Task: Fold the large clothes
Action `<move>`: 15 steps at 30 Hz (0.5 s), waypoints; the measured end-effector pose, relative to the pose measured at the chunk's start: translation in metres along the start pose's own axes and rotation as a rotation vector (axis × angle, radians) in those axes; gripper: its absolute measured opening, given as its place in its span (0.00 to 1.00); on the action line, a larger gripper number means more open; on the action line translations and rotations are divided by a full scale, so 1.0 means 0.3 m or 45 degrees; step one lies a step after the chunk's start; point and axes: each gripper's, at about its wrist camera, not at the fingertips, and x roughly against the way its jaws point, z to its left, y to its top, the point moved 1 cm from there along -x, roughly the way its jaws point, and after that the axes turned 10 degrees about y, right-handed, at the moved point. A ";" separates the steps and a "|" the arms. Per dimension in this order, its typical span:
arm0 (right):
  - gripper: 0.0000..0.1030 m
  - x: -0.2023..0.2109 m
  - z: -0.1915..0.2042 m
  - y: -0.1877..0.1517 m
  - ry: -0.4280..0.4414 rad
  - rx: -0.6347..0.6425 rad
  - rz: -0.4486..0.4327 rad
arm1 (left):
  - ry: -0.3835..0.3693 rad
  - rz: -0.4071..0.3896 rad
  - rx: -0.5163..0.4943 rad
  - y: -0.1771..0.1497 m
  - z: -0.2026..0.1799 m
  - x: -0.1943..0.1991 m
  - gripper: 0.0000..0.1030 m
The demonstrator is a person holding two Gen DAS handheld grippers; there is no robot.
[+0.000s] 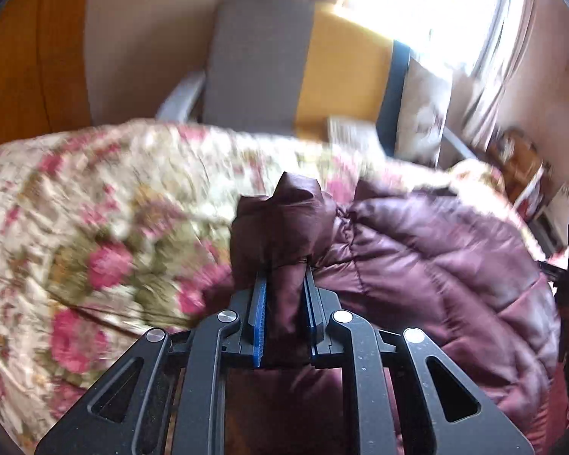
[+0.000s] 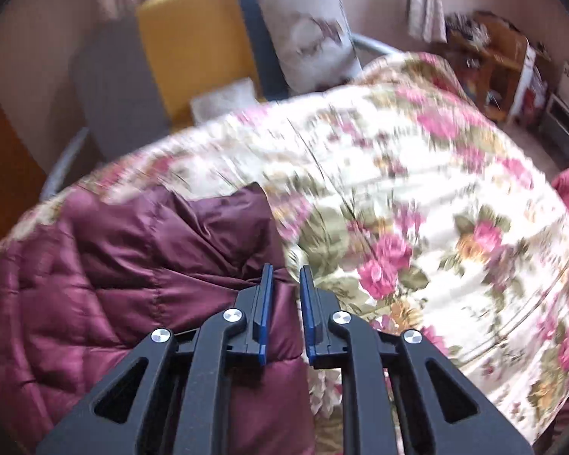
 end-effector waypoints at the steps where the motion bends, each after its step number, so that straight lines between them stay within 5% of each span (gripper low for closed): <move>1: 0.07 -0.021 -0.031 -0.010 -0.015 -0.058 0.029 | 0.027 -0.005 -0.036 -0.012 -0.016 -0.016 0.17; 4: 0.00 -0.033 -0.140 -0.039 0.101 -0.262 0.070 | 0.014 -0.019 -0.015 -0.037 -0.005 -0.013 0.17; 10: 0.06 0.173 -0.049 -0.018 -0.036 -0.027 -0.121 | 0.073 -0.082 -0.028 -0.016 -0.022 0.071 0.33; 11: 0.22 0.230 -0.024 -0.010 -0.066 0.018 -0.180 | 0.065 -0.097 -0.012 -0.010 -0.018 0.086 0.52; 12: 0.52 0.282 -0.002 -0.005 -0.086 0.054 -0.232 | 0.064 -0.108 0.011 -0.007 -0.012 0.105 0.76; 13: 0.61 0.336 0.024 -0.005 -0.097 0.092 -0.290 | 0.073 -0.120 0.034 -0.005 -0.006 0.127 0.80; 15: 0.63 0.431 0.106 0.004 -0.078 0.208 -0.368 | 0.075 -0.146 0.064 0.000 0.012 0.177 0.80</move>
